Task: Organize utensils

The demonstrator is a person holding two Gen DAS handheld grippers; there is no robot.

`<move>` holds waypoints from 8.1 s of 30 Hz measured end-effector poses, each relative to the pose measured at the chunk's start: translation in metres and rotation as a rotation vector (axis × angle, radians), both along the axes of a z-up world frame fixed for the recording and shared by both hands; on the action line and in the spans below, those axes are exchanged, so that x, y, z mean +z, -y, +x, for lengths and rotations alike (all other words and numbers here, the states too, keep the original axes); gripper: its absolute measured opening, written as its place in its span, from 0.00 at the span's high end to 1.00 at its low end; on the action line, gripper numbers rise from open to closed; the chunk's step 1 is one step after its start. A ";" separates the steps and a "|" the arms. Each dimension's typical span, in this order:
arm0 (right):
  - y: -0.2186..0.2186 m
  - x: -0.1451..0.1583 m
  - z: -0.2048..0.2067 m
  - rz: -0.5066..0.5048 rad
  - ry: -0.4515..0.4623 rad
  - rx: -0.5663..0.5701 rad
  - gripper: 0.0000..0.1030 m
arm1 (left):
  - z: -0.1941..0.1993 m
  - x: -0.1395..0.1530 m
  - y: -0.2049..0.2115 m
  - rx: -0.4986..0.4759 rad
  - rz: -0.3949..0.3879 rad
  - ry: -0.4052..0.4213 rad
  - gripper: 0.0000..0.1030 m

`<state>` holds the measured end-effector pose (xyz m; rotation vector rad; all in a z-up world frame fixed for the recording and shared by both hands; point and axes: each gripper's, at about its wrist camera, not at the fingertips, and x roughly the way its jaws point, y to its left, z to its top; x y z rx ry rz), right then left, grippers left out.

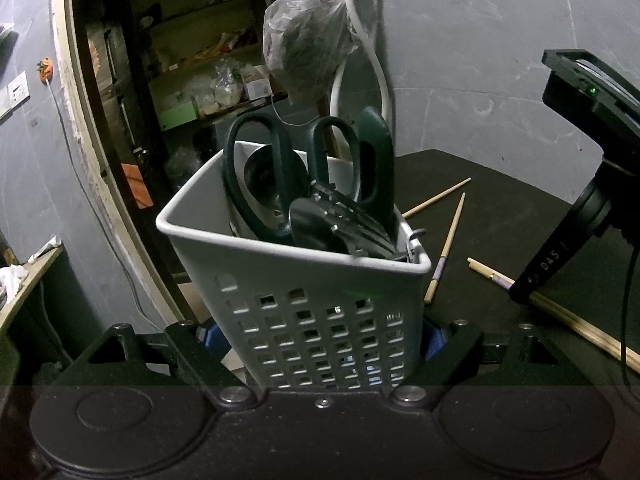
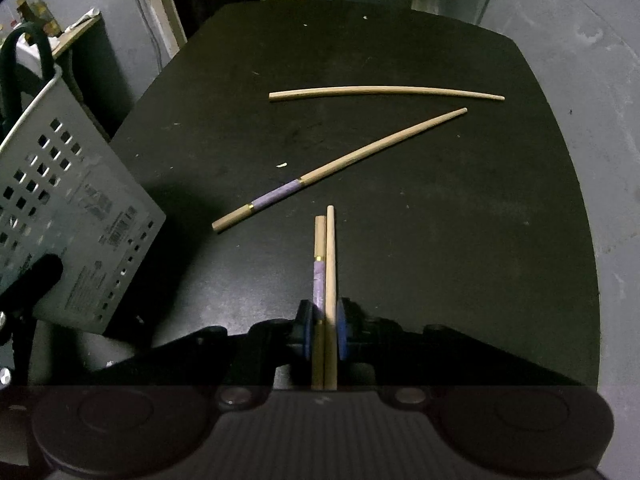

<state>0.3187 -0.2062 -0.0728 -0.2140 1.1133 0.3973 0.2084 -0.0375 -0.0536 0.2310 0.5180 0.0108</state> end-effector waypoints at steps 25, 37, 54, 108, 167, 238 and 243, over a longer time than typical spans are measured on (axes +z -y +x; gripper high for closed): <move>0.019 -0.001 0.000 0.089 -0.003 -0.038 0.91 | 0.004 -0.003 -0.001 -0.003 0.000 -0.011 0.14; 0.029 0.000 0.008 0.134 -0.004 -0.087 0.94 | 0.004 -0.003 -0.002 -0.005 0.000 -0.011 0.14; 0.053 0.000 0.036 0.063 0.026 -0.099 0.90 | 0.005 -0.004 -0.003 -0.003 -0.007 -0.015 0.14; -0.016 0.009 0.213 -0.021 0.012 0.646 0.25 | 0.019 -0.010 0.008 0.110 -0.014 -0.051 0.15; 0.094 -0.018 0.019 0.098 0.028 -0.047 0.93 | 0.014 -0.007 -0.003 -0.005 -0.011 -0.013 0.15; 0.085 -0.008 0.024 0.084 -0.006 0.055 0.86 | 0.017 -0.007 -0.003 0.024 -0.022 -0.018 0.15; 0.088 -0.008 0.016 0.034 -0.009 0.086 0.86 | 0.016 -0.008 -0.002 0.024 -0.023 -0.018 0.15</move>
